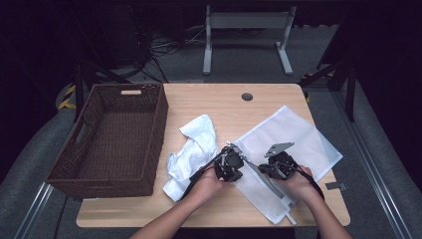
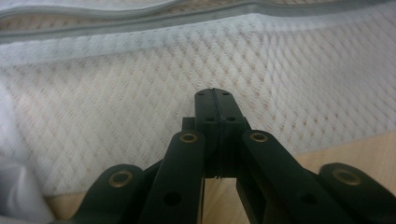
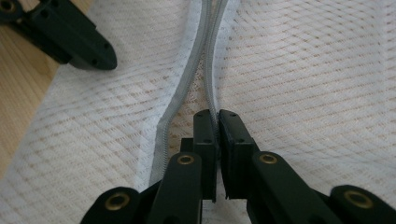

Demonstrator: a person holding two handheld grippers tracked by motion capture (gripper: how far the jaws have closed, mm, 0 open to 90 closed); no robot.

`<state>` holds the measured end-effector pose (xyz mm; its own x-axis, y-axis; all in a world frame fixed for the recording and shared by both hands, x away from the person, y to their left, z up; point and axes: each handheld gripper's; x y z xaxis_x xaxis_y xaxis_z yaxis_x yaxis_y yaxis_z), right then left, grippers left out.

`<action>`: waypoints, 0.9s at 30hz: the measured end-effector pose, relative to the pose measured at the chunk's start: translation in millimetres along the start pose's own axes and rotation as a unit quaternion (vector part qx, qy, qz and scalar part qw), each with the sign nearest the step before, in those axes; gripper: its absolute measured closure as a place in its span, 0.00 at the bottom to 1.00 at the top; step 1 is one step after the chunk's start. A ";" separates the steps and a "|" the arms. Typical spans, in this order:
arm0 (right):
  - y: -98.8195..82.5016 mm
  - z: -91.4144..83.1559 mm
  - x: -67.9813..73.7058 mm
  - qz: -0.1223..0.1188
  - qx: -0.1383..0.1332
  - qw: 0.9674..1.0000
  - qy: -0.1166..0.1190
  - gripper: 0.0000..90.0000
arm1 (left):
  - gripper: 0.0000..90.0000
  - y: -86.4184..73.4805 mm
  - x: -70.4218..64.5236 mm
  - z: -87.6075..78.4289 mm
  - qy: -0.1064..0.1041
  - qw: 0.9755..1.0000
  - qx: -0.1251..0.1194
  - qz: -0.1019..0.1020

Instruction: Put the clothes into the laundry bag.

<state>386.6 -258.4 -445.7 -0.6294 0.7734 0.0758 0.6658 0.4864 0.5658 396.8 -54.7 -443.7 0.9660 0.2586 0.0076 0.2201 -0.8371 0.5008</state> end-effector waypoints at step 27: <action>35.0 -29.6 1.9 -0.006 -0.052 0.999 -0.003 0.96 | 1.00 10.0 -1.9 9.6 -0.002 1.000 -0.019 0.009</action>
Point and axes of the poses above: each handheld gripper's, and its own axes: z roughly forward along the jaws, y roughly out of its top, x roughly to its left, and after that the axes turned 12 degrees about z, right-handed
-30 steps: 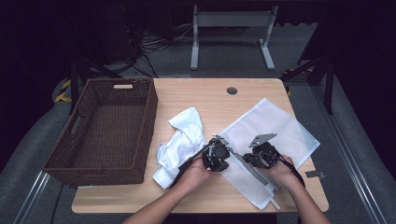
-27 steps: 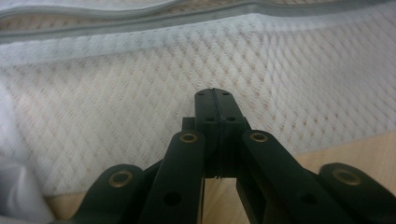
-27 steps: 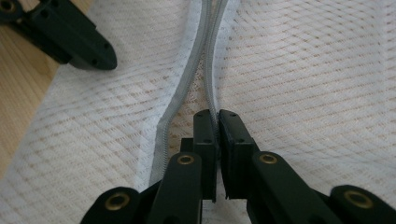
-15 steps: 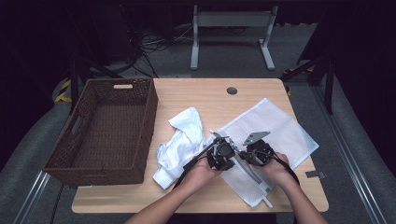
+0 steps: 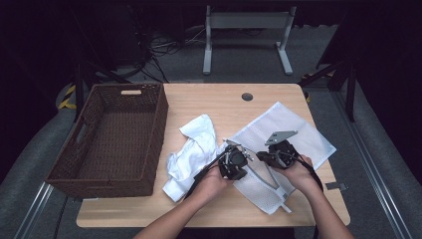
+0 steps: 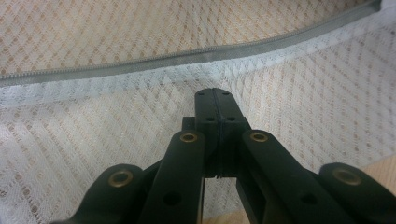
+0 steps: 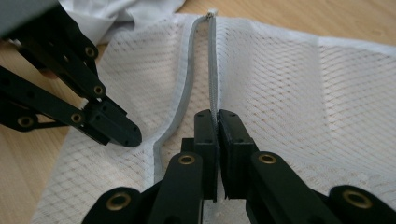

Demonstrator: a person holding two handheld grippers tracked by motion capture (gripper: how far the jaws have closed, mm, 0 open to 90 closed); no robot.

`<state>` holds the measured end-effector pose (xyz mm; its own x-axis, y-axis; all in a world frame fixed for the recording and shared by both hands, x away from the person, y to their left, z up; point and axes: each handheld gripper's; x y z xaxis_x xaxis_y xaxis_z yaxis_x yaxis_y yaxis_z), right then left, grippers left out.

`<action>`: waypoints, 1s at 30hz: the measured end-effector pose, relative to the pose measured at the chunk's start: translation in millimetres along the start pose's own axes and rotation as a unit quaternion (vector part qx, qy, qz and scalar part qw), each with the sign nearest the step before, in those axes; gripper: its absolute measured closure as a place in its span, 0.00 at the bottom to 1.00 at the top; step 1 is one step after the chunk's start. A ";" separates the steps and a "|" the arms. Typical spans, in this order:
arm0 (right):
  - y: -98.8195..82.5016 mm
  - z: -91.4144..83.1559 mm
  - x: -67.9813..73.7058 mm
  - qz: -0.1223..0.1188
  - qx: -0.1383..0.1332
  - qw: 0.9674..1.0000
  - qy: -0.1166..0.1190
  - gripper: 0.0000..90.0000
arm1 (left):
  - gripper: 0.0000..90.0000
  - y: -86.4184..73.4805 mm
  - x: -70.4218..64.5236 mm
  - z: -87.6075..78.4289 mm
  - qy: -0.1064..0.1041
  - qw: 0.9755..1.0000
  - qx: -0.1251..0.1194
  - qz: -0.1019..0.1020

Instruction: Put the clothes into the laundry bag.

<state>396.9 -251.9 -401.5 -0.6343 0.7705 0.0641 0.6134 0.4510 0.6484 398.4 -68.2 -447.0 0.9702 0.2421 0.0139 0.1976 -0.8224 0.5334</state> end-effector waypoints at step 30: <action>10.3 -22.6 -1.9 0.006 -0.026 1.000 -0.003 0.96 | 1.00 16.7 3.9 13.4 0.013 1.000 -0.023 0.000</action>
Point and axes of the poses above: each handheld gripper's, and its own axes: z roughly forward along the jaws, y roughly out of its top, x roughly to its left, and after that the axes turned 12 degrees about z, right-handed
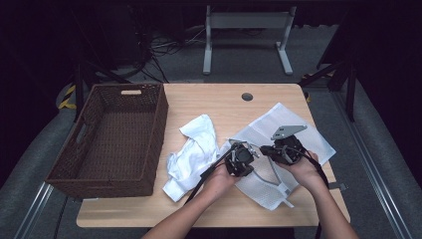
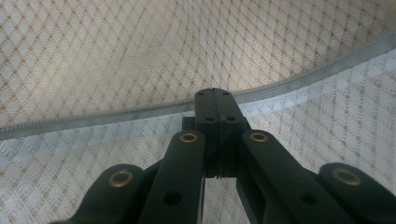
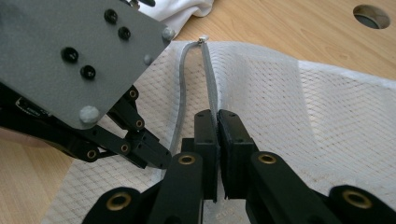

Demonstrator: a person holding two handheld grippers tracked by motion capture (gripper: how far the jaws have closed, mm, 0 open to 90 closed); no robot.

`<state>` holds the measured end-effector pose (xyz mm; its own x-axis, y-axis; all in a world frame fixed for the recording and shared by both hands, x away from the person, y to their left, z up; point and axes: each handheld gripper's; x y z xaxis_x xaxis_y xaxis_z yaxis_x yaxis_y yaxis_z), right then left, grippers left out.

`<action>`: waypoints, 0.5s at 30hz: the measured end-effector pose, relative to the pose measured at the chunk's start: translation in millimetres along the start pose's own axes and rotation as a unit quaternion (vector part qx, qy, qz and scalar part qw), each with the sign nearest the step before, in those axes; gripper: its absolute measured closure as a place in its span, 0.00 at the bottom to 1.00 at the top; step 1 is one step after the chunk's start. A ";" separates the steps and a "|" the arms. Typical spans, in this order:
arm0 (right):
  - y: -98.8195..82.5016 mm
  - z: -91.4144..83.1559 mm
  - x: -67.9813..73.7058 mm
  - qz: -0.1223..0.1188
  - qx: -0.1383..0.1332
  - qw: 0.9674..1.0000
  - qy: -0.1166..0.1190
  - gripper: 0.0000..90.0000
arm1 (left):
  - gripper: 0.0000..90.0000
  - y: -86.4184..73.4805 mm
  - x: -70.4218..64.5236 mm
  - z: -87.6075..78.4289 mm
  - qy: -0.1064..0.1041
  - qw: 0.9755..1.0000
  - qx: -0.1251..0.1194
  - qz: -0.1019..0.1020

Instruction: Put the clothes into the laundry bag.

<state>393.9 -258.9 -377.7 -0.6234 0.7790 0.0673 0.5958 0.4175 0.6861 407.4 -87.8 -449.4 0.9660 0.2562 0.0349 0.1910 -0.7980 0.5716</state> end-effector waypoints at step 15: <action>18.4 -26.6 -1.4 0.003 -0.036 0.999 -0.004 0.96 | 1.00 -1.9 0.6 -0.1 -0.004 1.000 -0.005 -0.003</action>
Point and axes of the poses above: each handheld gripper's, and its own axes: z roughly forward along the jaws, y roughly out of its top, x roughly to its left, and after that the axes turned 12 degrees about z, right-handed
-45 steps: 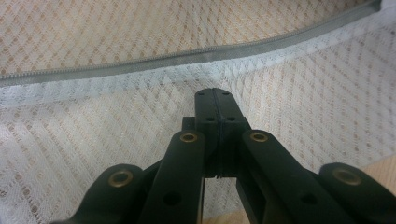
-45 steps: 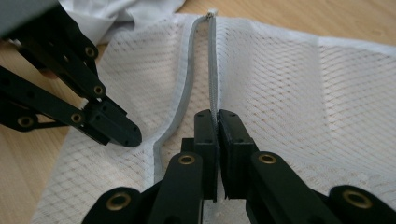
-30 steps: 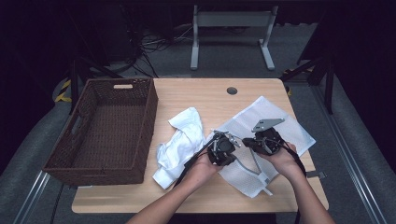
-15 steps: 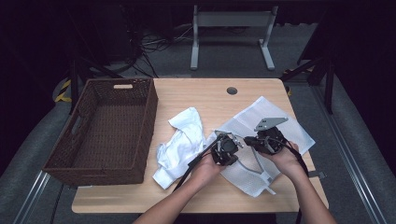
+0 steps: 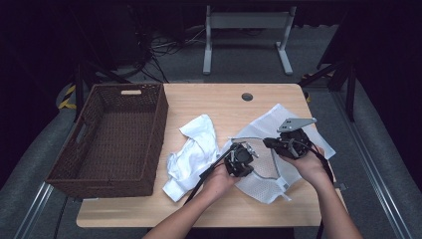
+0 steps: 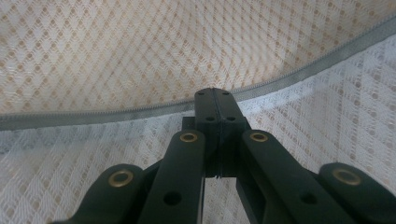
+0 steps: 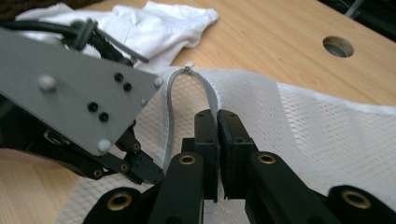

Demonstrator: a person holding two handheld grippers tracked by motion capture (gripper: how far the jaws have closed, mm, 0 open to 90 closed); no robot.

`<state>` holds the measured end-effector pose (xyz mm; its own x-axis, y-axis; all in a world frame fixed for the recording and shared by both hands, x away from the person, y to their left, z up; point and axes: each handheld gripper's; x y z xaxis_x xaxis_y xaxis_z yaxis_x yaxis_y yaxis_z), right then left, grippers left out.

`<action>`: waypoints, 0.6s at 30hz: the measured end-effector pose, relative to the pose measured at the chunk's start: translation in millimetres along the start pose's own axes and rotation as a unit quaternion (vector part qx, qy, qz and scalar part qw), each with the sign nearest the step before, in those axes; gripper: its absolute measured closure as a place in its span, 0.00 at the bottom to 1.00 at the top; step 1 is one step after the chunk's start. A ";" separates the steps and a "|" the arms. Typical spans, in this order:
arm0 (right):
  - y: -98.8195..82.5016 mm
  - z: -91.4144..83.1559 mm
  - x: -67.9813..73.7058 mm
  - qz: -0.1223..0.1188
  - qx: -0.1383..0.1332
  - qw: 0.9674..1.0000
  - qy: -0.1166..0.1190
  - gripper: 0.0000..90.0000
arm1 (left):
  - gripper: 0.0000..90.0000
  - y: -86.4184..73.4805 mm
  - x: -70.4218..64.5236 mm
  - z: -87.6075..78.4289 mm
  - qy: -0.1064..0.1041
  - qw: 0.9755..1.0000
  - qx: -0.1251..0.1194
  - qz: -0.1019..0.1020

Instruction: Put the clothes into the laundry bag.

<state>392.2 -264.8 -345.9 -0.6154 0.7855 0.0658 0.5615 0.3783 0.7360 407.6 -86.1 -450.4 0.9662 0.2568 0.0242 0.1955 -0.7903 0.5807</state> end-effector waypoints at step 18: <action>31.0 -36.7 -8.8 0.024 -0.061 0.998 -0.007 0.97 | 1.00 0.6 -0.1 -0.7 -0.004 1.000 0.007 0.003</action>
<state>394.8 -277.9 -298.9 -0.5817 0.8080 0.0938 0.5178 0.2789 0.8088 407.5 -86.2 -449.5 0.9686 0.2477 0.0211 0.1921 -0.7997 0.5688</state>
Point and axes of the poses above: each handheld gripper's, and its own axes: z roughly forward along the jaws, y roughly out of its top, x roughly to its left, and after that the axes turned 12 degrees about z, right-handed
